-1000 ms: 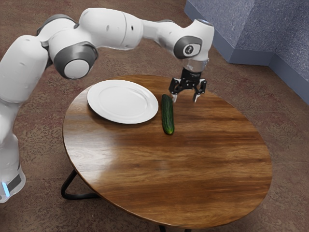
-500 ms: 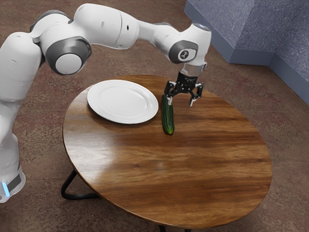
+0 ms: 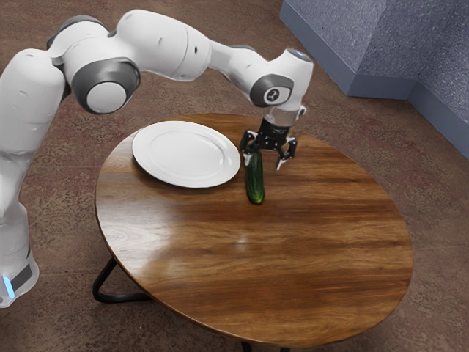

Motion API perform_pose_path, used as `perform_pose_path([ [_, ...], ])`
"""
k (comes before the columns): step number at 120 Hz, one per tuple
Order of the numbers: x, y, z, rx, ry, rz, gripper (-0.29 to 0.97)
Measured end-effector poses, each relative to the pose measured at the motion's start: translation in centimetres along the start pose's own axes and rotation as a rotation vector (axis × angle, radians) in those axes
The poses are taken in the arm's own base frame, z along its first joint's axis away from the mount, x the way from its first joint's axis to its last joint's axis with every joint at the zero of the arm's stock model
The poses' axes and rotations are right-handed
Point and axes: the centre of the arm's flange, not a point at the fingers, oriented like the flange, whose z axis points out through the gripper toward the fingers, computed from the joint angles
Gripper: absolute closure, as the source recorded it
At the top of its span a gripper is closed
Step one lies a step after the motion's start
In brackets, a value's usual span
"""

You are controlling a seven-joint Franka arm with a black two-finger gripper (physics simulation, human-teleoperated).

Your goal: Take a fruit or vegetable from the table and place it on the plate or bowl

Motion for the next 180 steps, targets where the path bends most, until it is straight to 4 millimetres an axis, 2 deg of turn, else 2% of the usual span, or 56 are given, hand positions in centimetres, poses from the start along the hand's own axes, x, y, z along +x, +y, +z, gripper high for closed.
perform_pose_path([
  [16, 1.1, -0.4, 1.3, 0.012, -0.004, -0.001, 0.00],
  [37, 1.3, 0.3, 3.2, 0.023, -0.003, 0.018, 0.02],
  [65, 1.2, 0.5, 3.3, 0.020, 0.003, 0.046, 0.13],
  [86, 1.4, 0.4, 3.3, 0.016, -0.004, 0.054, 0.11],
  [107, 1.7, 0.0, 2.0, -0.005, -0.010, 0.057, 0.41],
  [114, 1.7, -0.3, 0.5, -0.028, -0.011, 0.060, 0.48],
  [121, 1.6, -0.9, -1.6, -0.060, -0.010, 0.063, 0.48],
  [134, 1.8, -2.5, -4.4, -0.100, -0.017, 0.060, 0.46],
  [152, 3.3, -6.8, -7.4, -0.124, -0.048, 0.026, 0.46],
  [161, 3.9, -9.2, -7.9, -0.120, -0.073, 0.010, 0.46],
  [180, 5.6, -14.7, -7.2, -0.097, -0.130, -0.038, 0.46],
])
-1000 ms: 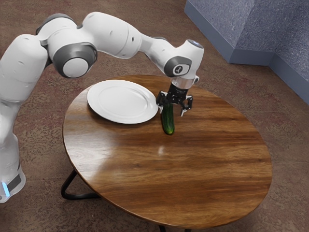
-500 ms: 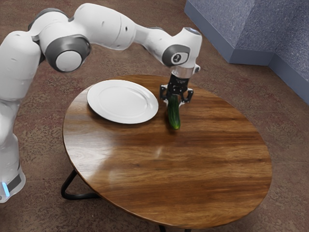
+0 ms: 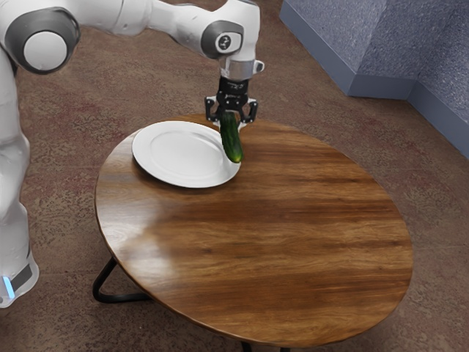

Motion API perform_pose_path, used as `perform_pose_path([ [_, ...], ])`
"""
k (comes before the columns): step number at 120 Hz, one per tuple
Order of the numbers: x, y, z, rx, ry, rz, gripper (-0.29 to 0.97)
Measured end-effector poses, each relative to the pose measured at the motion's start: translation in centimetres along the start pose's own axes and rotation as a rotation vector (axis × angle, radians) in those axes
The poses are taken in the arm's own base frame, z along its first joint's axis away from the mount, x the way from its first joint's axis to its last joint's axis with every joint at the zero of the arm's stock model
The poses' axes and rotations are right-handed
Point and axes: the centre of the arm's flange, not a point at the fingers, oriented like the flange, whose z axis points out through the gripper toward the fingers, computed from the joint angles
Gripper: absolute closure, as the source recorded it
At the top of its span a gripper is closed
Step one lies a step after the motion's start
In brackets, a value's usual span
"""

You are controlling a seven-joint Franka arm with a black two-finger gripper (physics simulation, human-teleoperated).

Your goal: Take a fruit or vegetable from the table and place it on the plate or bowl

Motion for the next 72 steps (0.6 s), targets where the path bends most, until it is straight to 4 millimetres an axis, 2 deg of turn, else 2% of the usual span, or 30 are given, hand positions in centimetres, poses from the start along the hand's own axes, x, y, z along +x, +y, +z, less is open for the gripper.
perform_pose_path([
  [12, 0.8, -2.1, -0.3, 0.003, -0.013, -0.017, 0.46],
  [27, -0.2, -2.4, -0.6, 0.009, -0.019, 0.006, 0.46],
  [44, -0.2, -2.7, -0.7, 0.019, -0.020, 0.010, 0.45],
  [57, -0.2, -2.7, -0.6, 0.022, -0.014, 0.014, 0.22],
  [72, -0.2, -2.7, -0.5, 0.025, -0.007, 0.018, 0.09],
])
